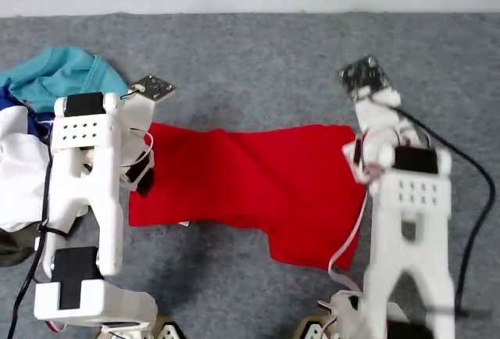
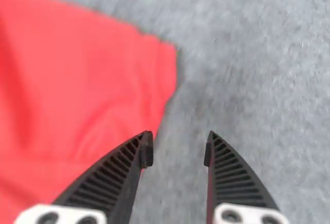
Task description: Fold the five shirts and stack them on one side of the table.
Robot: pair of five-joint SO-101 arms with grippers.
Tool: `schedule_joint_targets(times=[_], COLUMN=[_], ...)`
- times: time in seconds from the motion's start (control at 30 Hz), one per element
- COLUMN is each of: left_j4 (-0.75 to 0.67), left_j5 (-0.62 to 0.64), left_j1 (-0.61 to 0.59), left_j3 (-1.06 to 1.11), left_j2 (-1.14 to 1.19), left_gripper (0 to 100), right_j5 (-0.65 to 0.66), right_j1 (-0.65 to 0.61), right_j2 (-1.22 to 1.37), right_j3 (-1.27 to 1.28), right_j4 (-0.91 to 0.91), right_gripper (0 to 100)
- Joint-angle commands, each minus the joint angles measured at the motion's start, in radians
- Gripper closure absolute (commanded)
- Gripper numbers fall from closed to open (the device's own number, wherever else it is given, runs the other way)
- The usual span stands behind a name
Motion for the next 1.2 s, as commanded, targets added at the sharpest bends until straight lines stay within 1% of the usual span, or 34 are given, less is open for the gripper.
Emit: schedule_joint_targets(times=[0.0, 0.27, 0.43, 0.53, 0.6, 0.67, 0.73, 0.77, 0.83, 0.97, 1.07, 1.17], left_j4=[0.02, 0.02, 0.02, 0.02, 0.02, 0.02, 0.02, 0.02, 0.02, 0.02, 0.02, 0.02], left_j5=[-0.005, -0.005, -0.005, -0.003, -0.003, -0.003, -0.003, -0.003, -0.003, -0.003, -0.003, -0.003], left_j1=[0.002, 0.002, 0.002, 0.002, 0.002, 0.002, 0.002, 0.002, 0.002, 0.002, 0.002, 0.002], left_j3=[-0.031, -0.031, -0.031, -0.031, -0.031, -0.031, -0.031, -0.031, -0.031, -0.031, -0.03, -0.03], left_j2=[-0.035, -0.035, -0.035, -0.035, -0.035, -0.035, -0.035, -0.035, -0.035, -0.034, -0.034, -0.034], left_gripper=[88, 88, 88, 88, 88, 88, 88, 88, 88, 88, 89, 89], right_j5=[-0.055, -0.055, -0.054, -0.054, -0.052, -0.037, 0.009, 0.025, 0.026, 0.026, 0.023, -0.021], right_j1=[0.008, -0.012, -0.074, -0.088, -0.093, -0.096, -0.094, -0.093, -0.088, -0.062, -0.019, 0.042], right_j2=[0.219, 0.624, 0.8, 0.886, 0.931, 0.964, 0.983, 0.986, 0.986, 0.984, 0.981, 0.961], right_j3=[-0.109, -0.342, -0.45, -0.503, -0.542, -0.569, -0.577, -0.575, -0.578, -0.608, -0.666, -0.73], right_j4=[-0.107, -0.131, -0.131, -0.131, -0.13, -0.124, -0.124, -0.122, -0.101, -0.051, 0.016, 0.088], right_gripper=[82.3, 82.4, 82.6, 82.7, 85.4, 91.2, 97.9, 99.6, 98.0, 98.9, 98.8, 98.8])
